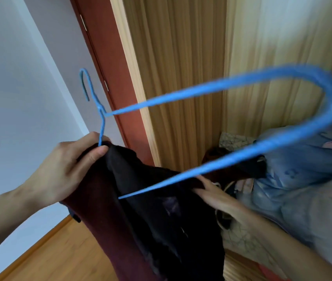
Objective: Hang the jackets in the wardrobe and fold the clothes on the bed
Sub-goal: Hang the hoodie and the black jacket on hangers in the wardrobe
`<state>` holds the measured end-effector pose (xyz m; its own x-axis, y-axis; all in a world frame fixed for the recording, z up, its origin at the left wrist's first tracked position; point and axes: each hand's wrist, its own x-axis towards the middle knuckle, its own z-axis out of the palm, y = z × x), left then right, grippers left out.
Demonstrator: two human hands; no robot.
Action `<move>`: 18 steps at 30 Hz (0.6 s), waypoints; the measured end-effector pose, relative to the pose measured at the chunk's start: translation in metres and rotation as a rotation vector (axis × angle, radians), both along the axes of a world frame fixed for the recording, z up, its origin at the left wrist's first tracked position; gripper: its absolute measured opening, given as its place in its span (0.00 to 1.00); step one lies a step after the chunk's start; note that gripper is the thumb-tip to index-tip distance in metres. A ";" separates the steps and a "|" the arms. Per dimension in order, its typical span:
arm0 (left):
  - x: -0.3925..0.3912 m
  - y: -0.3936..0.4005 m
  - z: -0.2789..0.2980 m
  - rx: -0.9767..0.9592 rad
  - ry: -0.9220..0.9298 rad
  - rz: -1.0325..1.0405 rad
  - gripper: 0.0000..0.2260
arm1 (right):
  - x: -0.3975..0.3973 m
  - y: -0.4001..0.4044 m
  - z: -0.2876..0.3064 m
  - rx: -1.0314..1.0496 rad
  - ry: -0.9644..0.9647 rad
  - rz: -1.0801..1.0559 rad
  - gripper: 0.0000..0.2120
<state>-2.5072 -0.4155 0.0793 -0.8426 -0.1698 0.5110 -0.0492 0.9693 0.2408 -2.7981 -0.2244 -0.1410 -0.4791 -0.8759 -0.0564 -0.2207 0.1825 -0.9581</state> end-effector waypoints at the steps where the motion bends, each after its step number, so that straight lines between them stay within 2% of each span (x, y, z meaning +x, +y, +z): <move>1: 0.005 -0.002 -0.002 0.025 0.016 0.013 0.13 | -0.009 0.005 0.014 -0.001 0.028 0.022 0.13; 3: 0.012 -0.008 -0.008 0.051 0.021 0.024 0.13 | -0.023 0.015 0.040 -0.023 0.114 -0.028 0.08; 7: 0.016 -0.025 -0.022 0.003 -0.104 0.044 0.21 | -0.044 0.033 0.095 -0.038 0.326 -0.104 0.21; 9: 0.016 -0.030 -0.030 -0.114 -0.159 0.058 0.20 | -0.051 0.045 0.123 -0.006 0.390 -0.155 0.26; 12: 0.012 -0.032 -0.044 -0.357 -0.175 0.061 0.20 | -0.049 0.059 0.164 0.081 0.450 -0.210 0.24; 16: 0.003 -0.034 -0.058 -0.491 -0.161 0.141 0.21 | -0.031 0.063 0.210 0.133 0.552 -0.214 0.24; 18: -0.002 -0.031 -0.056 -0.543 -0.098 0.204 0.20 | -0.017 0.064 0.223 0.134 0.661 -0.294 0.24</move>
<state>-2.5090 -0.4465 0.0228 -0.8679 -0.0691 0.4919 -0.2450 0.9210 -0.3028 -2.8155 -0.1604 0.0825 -0.6643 -0.7119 0.2278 -0.6683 0.4293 -0.6075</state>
